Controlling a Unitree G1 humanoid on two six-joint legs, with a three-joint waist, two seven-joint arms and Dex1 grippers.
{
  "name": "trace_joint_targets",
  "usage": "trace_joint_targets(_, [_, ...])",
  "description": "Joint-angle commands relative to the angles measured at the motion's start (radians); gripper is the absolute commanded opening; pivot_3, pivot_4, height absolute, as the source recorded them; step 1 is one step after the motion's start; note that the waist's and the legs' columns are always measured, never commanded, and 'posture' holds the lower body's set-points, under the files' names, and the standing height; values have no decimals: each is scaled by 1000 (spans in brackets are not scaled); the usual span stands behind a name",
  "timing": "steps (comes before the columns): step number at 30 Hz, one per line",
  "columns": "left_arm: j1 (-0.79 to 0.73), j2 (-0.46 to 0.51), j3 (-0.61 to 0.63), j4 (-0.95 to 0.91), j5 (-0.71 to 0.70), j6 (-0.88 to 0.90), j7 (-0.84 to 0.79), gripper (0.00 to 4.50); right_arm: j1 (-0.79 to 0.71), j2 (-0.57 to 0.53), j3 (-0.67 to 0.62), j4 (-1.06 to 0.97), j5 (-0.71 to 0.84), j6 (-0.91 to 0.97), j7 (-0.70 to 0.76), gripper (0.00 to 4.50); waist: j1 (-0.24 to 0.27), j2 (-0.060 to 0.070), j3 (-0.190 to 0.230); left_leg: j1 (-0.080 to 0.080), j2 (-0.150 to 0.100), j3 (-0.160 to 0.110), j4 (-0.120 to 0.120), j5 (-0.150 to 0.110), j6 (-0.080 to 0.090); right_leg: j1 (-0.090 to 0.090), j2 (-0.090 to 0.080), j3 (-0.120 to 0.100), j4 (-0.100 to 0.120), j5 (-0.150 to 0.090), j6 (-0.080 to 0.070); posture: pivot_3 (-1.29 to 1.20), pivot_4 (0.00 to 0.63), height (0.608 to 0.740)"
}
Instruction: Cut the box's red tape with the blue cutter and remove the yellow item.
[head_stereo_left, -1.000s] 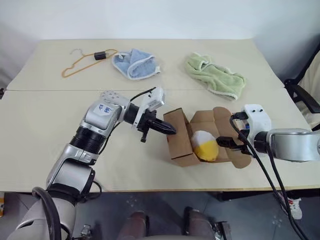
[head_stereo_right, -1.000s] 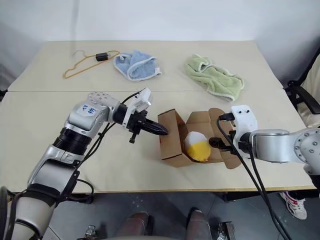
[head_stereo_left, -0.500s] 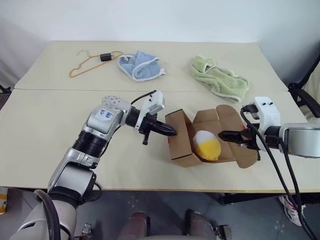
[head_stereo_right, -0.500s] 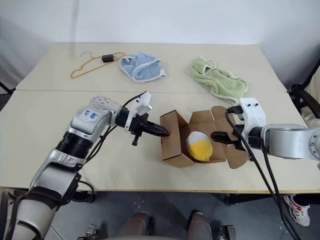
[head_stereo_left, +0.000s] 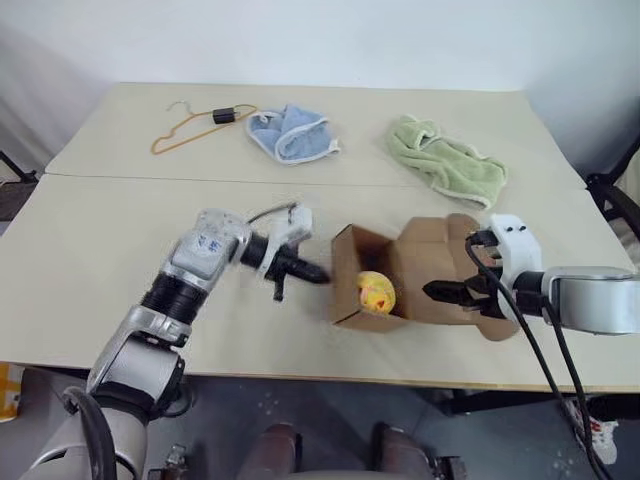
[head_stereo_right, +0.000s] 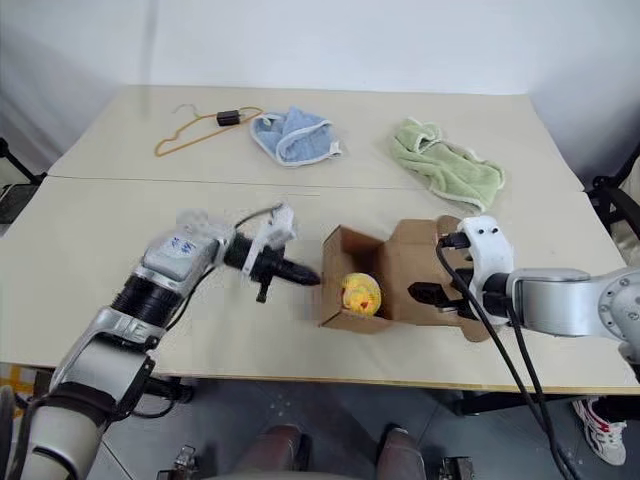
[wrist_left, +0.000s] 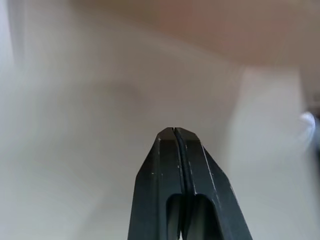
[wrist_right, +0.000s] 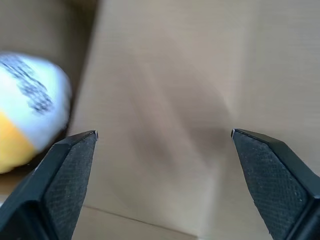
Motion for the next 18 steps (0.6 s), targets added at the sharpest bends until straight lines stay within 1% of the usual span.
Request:
trace_joint_targets(1, [3, -26, -42, 20, 48, -2, 14, 0, -1, 14, -18, -7, -28, -2, 26, 4477, 0, 3, -1, 0, -1, 0, 0, 0, 0, 0, 0, 0, 0, 0, 0, 0, 150, 740])
trace_joint_targets(6, [-1, -51, -28, 47, 57, -9, 30, 0, -4, 42, -10, -2, -61, 9, 45, 4477, -3, 4, -1, 0, 0, 2, -1, -1, 0, 0, 0, 0, -2, 0, 0, 0, 150, 740])
trace_joint_targets(10, [-16, -70, -7, 57, 57, -9, 45, 0, -46, 65, 4, -16, -88, 25, 52, 4477, -4, 4, -1, 1, 0, 3, -1, -1, 0, 0, 0, 0, -2, 0, 0, 0, 150, 740])
trace_joint_targets(12, [-52, -68, 38, 51, 33, 13, 48, 0, -55, 60, -4, -30, -117, 39, 63, 4477, -3, 4, -1, 1, 0, 3, -1, -1, 0, 0, 0, 0, -1, 0, 0, 0, 150, 740])
trace_joint_targets(15, [-148, -63, 137, 44, -38, 64, 47, 0, -38, 38, -42, -69, -215, 46, 110, 4477, -9, 2, 2, -1, 1, 3, -1, -1, 0, -2, 0, 0, -1, 0, 1, 0, 150, 740])
trace_joint_targets(18, [-223, -66, 197, 41, -83, 92, 40, 0, 3, 29, -104, -108, -305, 23, 187, 4477, -13, 1, 2, -10, 1, 3, 0, -1, -1, -13, 0, 0, 1, 1, 1, 0, 150, 740])
